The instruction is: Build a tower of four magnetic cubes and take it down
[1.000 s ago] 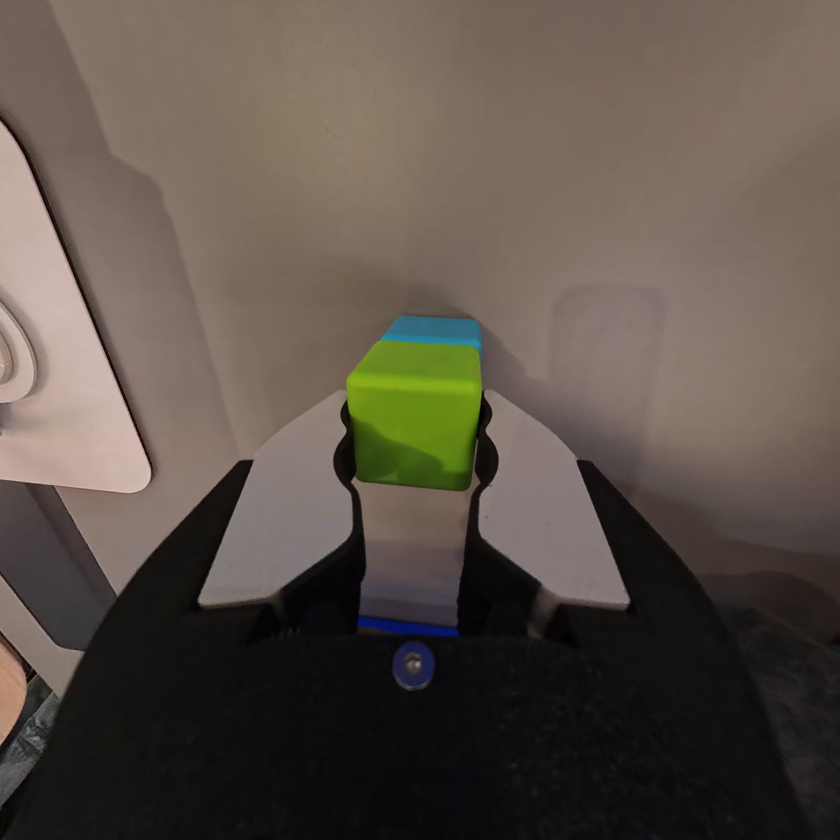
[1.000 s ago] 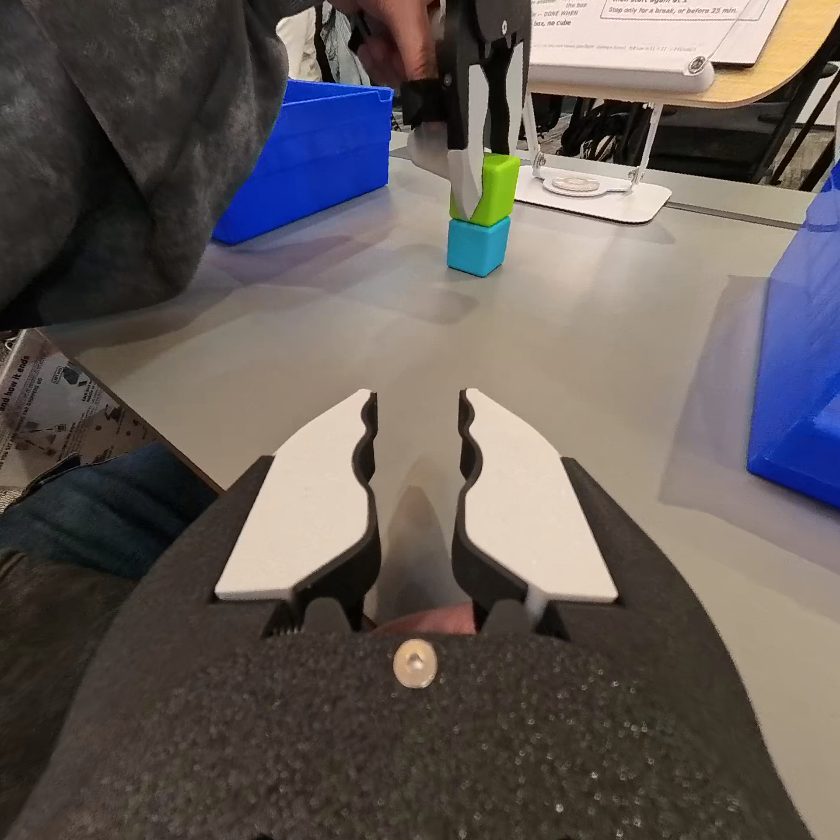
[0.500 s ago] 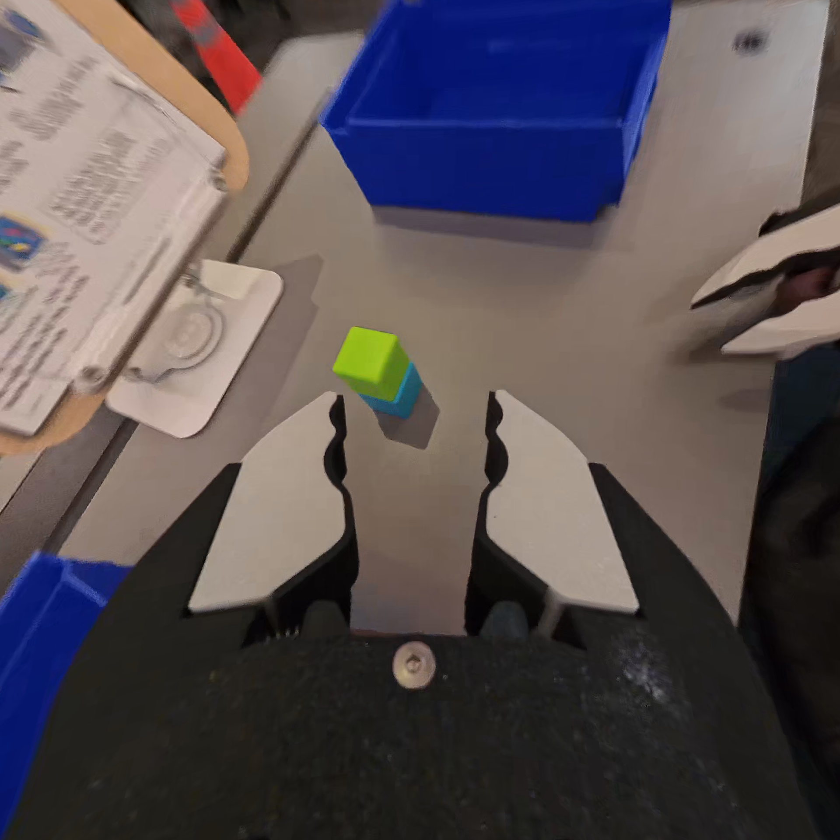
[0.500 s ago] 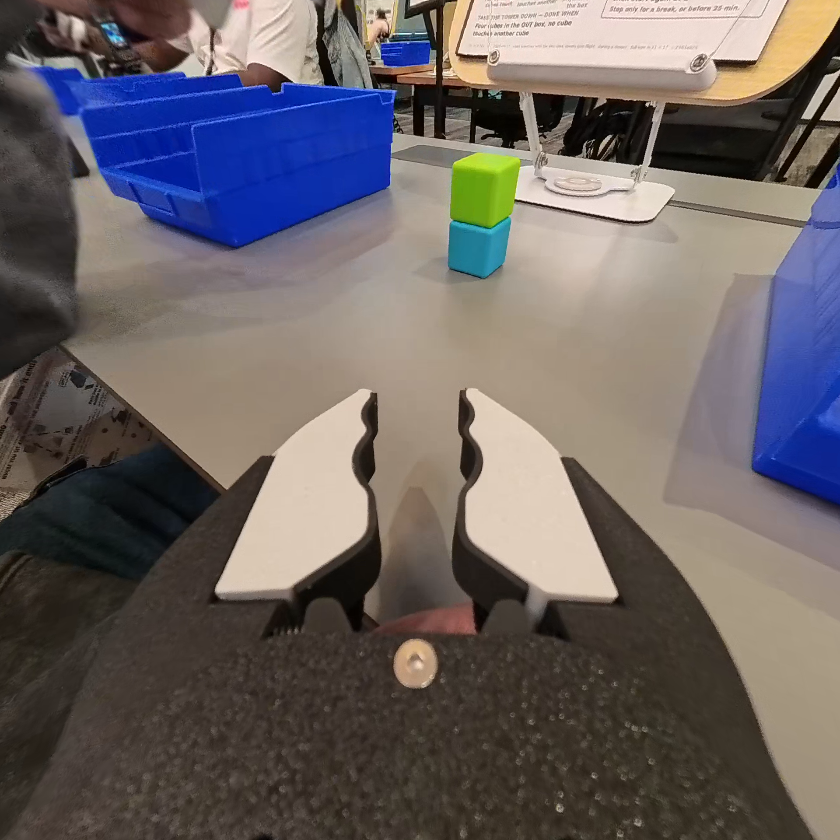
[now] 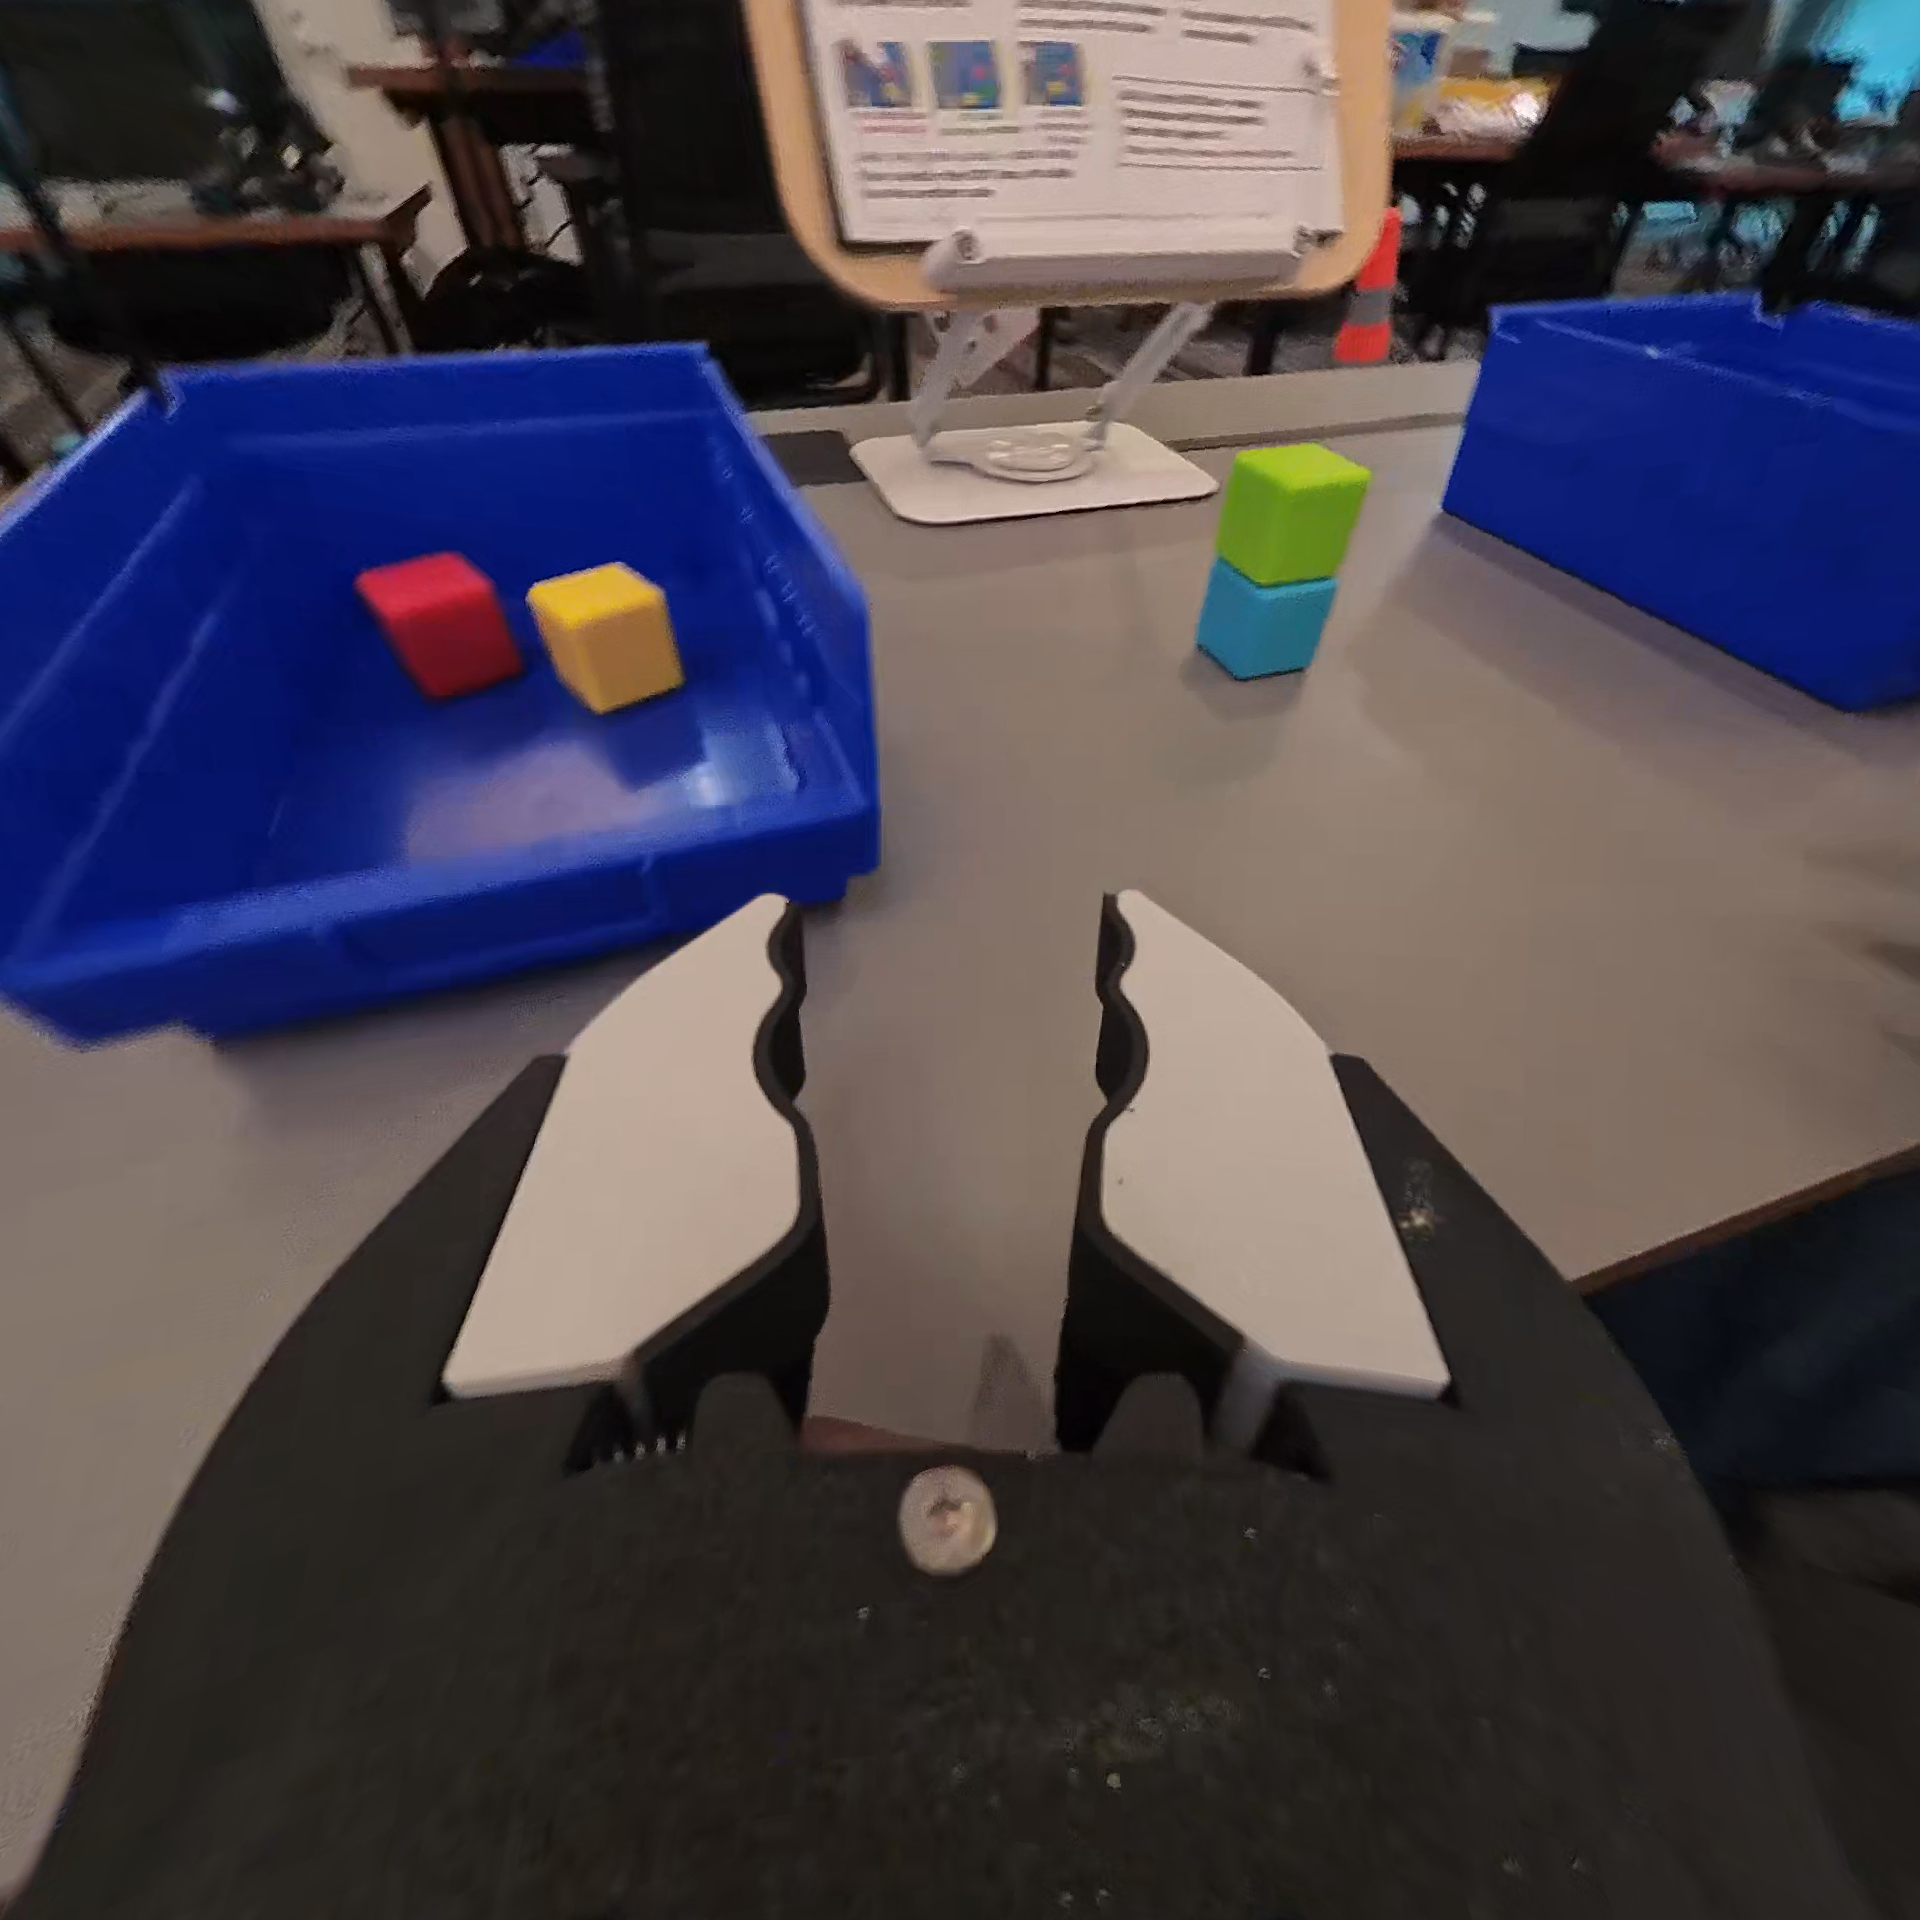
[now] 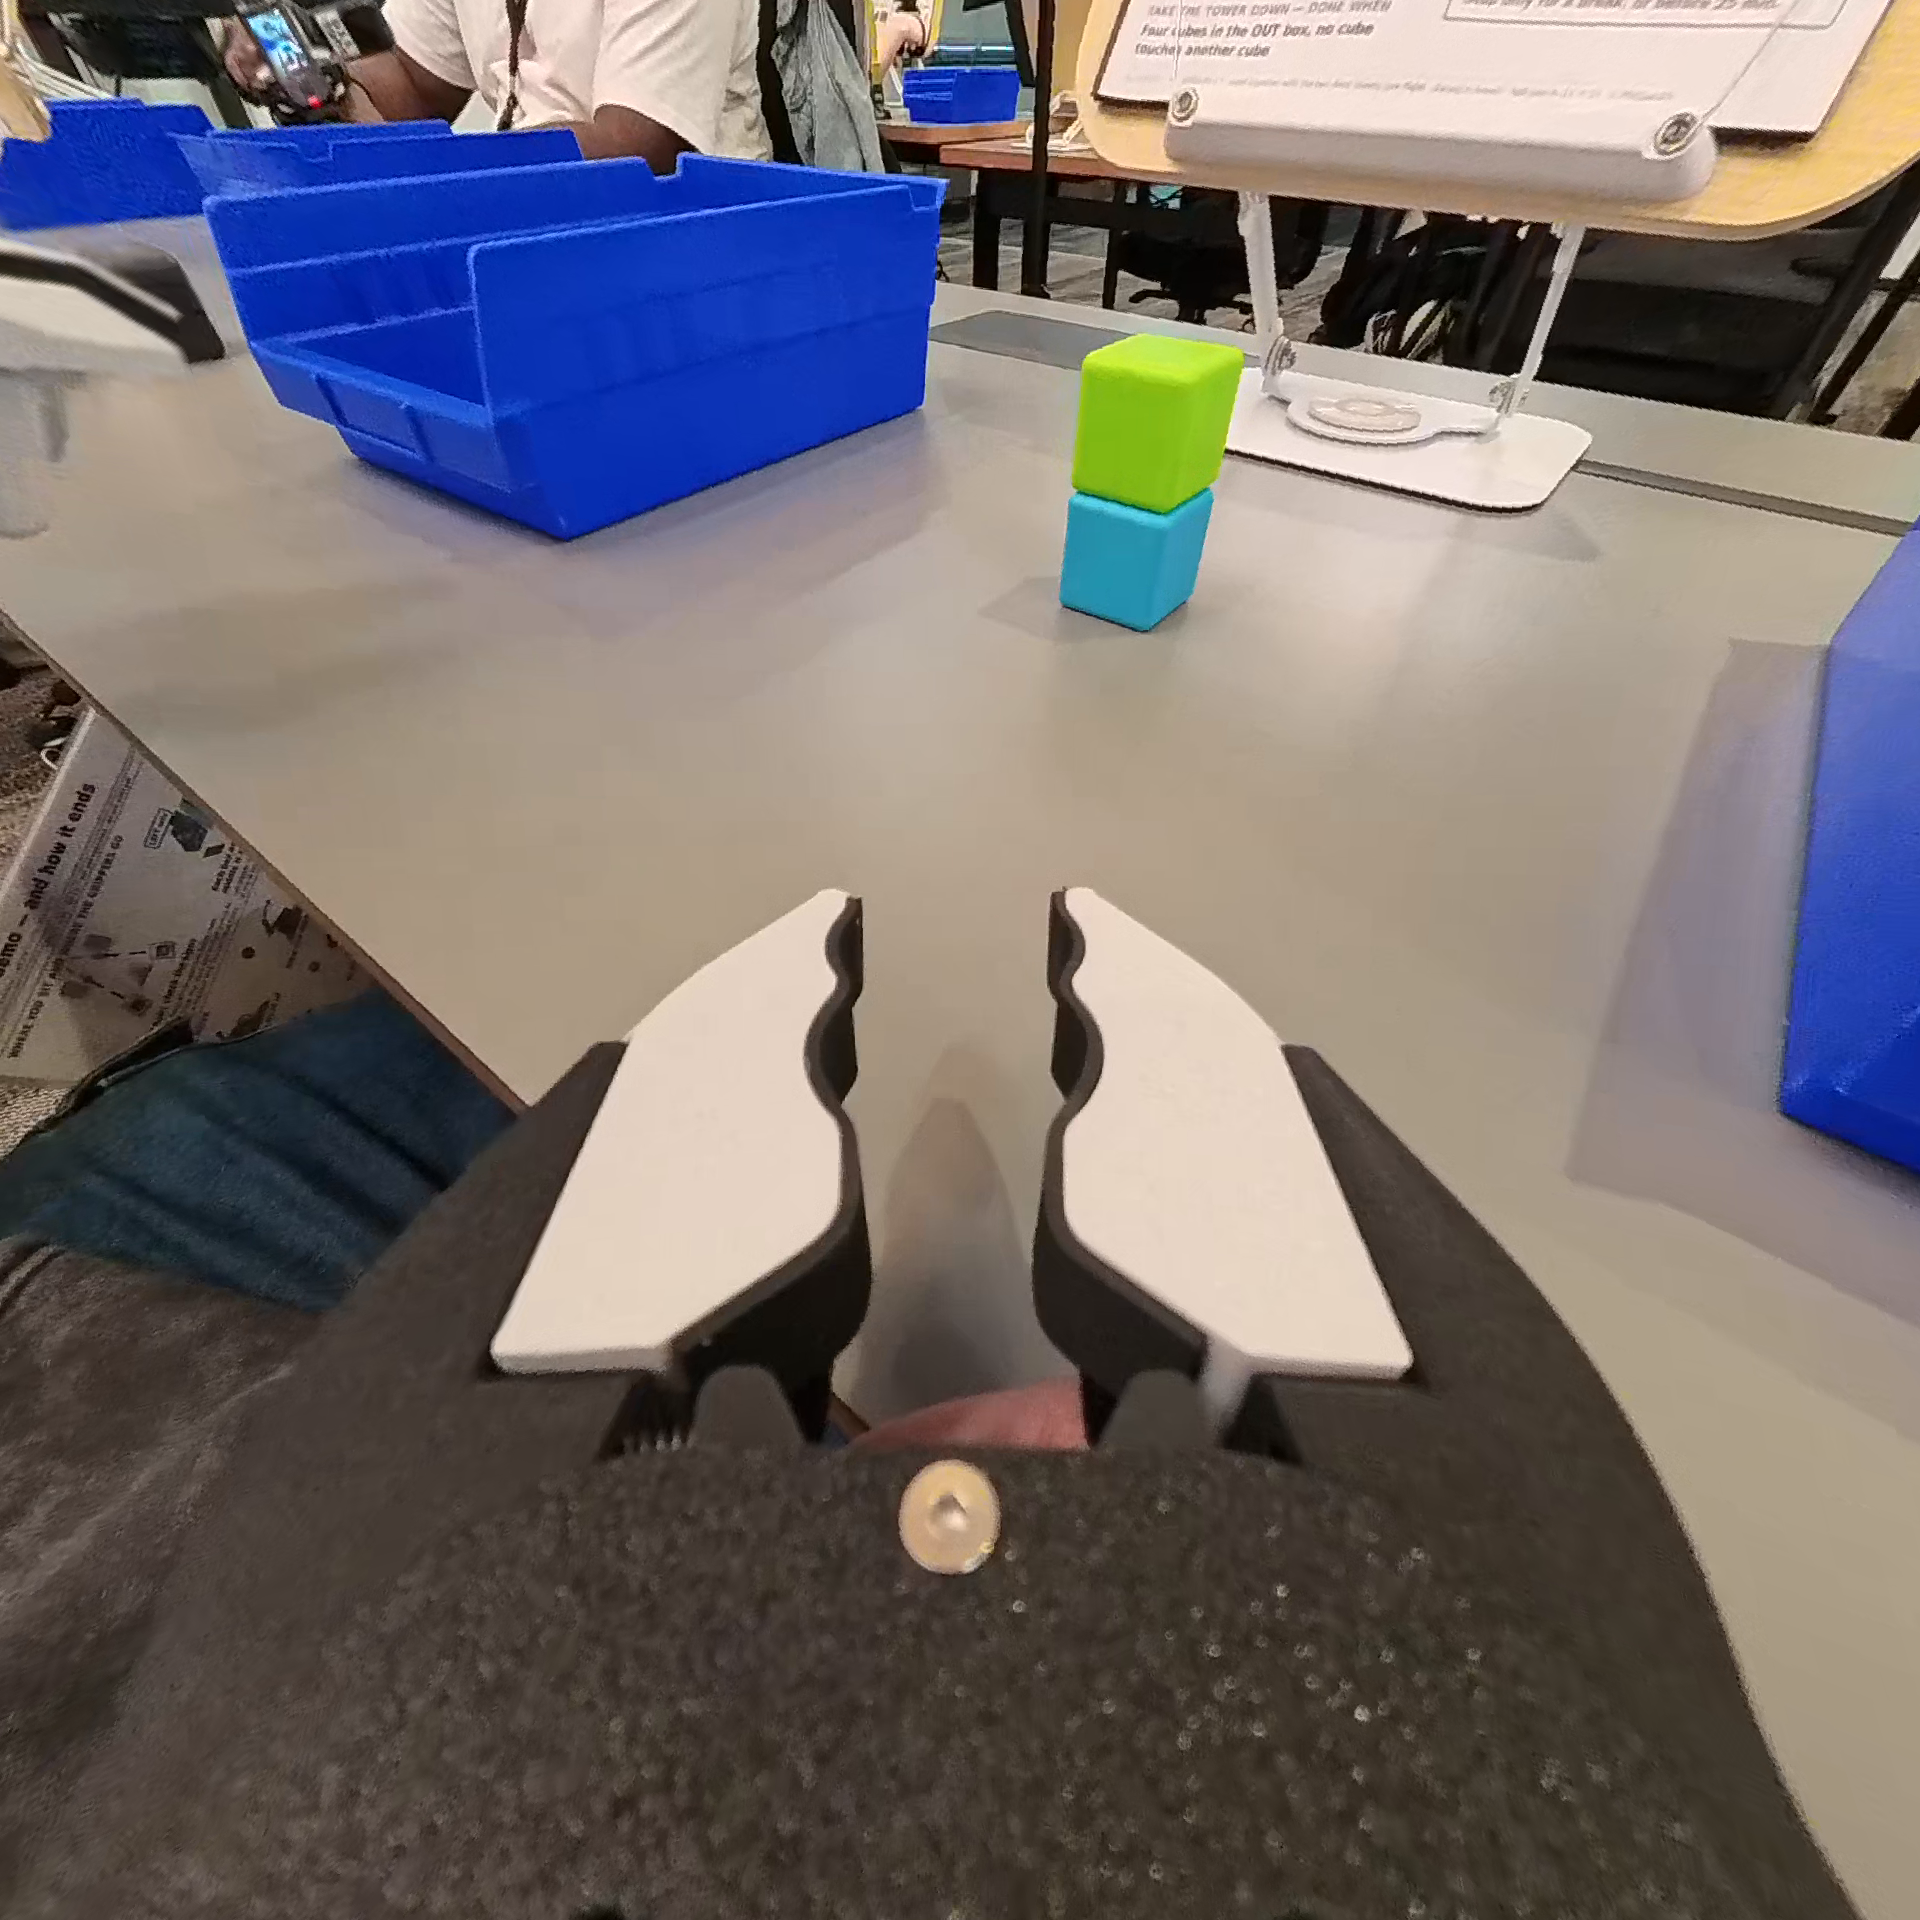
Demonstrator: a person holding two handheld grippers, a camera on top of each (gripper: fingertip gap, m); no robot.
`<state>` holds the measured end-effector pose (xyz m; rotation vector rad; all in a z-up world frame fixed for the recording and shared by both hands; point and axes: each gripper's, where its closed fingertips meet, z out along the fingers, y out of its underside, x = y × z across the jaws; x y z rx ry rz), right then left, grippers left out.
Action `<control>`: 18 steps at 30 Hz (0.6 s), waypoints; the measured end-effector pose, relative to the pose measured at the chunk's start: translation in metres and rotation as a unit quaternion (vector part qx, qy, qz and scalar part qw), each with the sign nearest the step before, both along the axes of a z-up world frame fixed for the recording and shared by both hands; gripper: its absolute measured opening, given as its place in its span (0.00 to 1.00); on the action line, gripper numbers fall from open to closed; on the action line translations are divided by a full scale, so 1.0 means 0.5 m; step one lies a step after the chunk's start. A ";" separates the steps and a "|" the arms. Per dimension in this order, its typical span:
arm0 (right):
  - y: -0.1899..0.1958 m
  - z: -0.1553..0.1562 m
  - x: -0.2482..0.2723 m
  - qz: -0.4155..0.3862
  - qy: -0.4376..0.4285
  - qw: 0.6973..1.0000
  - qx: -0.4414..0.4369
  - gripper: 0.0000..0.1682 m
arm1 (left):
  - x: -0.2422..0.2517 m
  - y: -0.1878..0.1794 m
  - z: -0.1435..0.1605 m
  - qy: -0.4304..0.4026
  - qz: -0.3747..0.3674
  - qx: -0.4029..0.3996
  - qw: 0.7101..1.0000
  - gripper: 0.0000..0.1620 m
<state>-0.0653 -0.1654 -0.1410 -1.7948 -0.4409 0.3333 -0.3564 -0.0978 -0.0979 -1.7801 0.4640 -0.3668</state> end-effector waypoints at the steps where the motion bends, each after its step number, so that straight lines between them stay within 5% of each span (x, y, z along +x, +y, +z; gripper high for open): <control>1: 0.000 -0.001 -0.001 0.001 0.000 1.000 -0.001 0.20 | -0.017 -0.006 -0.006 -0.019 0.016 -0.006 1.000 0.33; 10: 0.002 -0.005 -0.008 0.003 -0.009 1.000 -0.002 0.20 | -0.056 0.030 0.003 -0.008 0.038 -0.022 0.999 0.36; 15: 0.003 -0.005 -0.011 0.007 -0.009 1.000 -0.002 0.20 | -0.075 0.192 0.059 0.139 0.006 -0.075 0.987 0.41; 18: 0.005 -0.005 -0.010 0.007 -0.007 1.000 -0.003 0.20 | -0.124 0.340 0.109 0.178 0.079 -0.103 0.975 0.32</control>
